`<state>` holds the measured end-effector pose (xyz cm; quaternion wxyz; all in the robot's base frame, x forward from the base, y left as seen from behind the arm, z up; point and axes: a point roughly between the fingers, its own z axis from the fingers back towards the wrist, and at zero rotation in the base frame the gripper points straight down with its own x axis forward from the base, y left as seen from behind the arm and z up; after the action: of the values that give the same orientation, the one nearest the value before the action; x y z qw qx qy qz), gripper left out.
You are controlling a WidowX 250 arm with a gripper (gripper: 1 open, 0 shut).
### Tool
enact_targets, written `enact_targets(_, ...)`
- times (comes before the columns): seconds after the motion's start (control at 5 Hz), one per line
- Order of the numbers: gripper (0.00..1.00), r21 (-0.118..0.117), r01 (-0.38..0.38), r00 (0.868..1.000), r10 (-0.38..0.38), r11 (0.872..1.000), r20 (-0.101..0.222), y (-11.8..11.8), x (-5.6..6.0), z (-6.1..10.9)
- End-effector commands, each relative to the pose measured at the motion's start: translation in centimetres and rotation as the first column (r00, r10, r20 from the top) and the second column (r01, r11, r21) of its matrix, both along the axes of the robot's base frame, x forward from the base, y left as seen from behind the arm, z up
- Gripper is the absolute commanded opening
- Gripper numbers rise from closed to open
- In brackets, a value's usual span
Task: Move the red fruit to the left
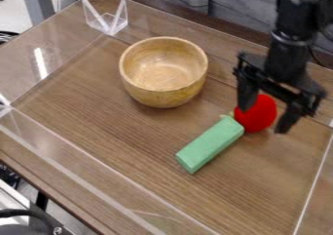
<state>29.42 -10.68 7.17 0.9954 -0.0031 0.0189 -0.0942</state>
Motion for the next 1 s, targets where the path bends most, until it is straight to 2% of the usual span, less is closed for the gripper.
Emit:
enact_targets(0.0,1.0,0.013,-0.016,0.997,0.015,1.0,0.081,0.1,0.7,0.1)
enact_targets(0.2,1.0,0.02,-0.048,0.993,0.046,0.999,0.112,0.2,2.5,0.0)
enact_targets(0.4,1.0,0.019,-0.079,0.987,0.075,0.997,0.145,0.4,3.9,0.6)
enact_targets(0.6,1.0,0.016,-0.119,0.979,0.114,0.993,0.17,1.5,4.0,1.8)
enact_targets(0.8,1.0,-0.001,-0.153,0.969,0.15,0.988,0.195,2.1,3.7,3.1)
